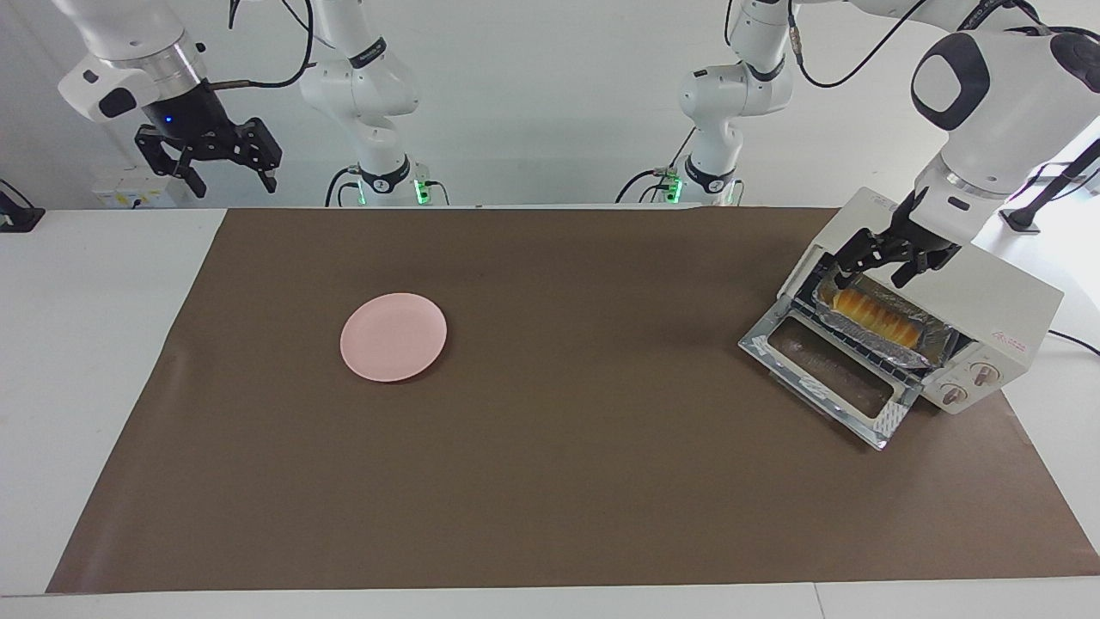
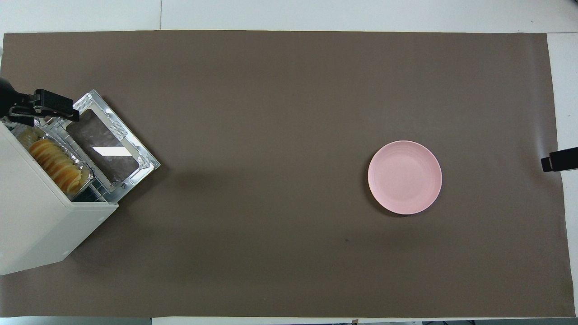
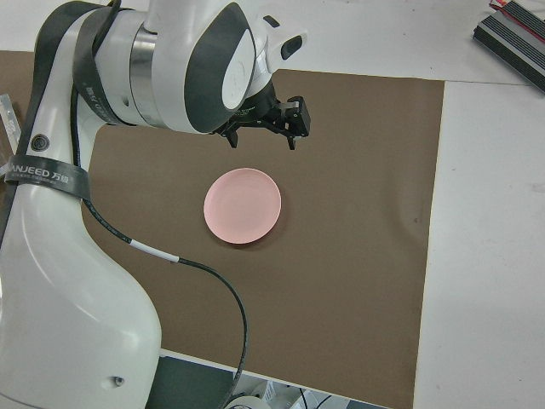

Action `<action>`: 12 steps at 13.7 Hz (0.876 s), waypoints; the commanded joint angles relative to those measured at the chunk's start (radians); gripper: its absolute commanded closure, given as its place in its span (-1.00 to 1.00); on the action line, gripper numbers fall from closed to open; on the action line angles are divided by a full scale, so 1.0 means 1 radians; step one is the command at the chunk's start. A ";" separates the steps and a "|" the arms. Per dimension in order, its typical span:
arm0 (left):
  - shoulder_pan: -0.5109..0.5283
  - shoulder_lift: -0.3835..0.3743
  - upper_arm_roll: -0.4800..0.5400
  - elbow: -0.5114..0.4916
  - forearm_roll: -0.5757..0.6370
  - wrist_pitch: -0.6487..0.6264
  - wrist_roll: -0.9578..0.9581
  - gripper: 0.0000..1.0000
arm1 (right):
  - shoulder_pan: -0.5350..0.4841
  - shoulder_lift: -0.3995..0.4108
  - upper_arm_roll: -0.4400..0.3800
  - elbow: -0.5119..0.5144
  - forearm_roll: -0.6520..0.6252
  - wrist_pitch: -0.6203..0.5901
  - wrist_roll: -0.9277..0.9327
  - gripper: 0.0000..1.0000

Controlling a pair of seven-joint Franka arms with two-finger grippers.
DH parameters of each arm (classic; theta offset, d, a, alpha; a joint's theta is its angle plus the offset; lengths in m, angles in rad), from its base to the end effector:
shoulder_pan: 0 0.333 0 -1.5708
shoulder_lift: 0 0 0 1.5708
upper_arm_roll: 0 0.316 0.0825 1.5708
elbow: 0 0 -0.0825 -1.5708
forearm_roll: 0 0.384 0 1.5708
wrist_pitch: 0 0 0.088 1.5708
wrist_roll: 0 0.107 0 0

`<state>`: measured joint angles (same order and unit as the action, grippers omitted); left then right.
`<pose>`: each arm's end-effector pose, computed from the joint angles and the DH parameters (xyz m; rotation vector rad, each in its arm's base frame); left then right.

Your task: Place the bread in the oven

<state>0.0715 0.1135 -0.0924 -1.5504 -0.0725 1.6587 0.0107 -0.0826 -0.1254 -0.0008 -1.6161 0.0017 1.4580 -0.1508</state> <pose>0.5949 -0.0167 0.5772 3.0587 -0.0375 -0.0079 0.5012 -0.0417 0.6600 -3.1338 -0.1059 0.0506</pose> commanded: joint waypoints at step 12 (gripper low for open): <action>-0.162 -0.169 0.130 -0.146 0.036 -0.034 -0.001 -1.00 | -0.009 -0.017 0.005 -0.018 0.003 -0.004 -0.016 -1.00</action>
<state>-0.0096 0.0066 -0.0509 -1.6431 -0.0599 1.6291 0.0101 -0.0826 -0.1254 -0.0008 -1.6161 0.0017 1.4580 -0.1508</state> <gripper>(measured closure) 0.000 0.000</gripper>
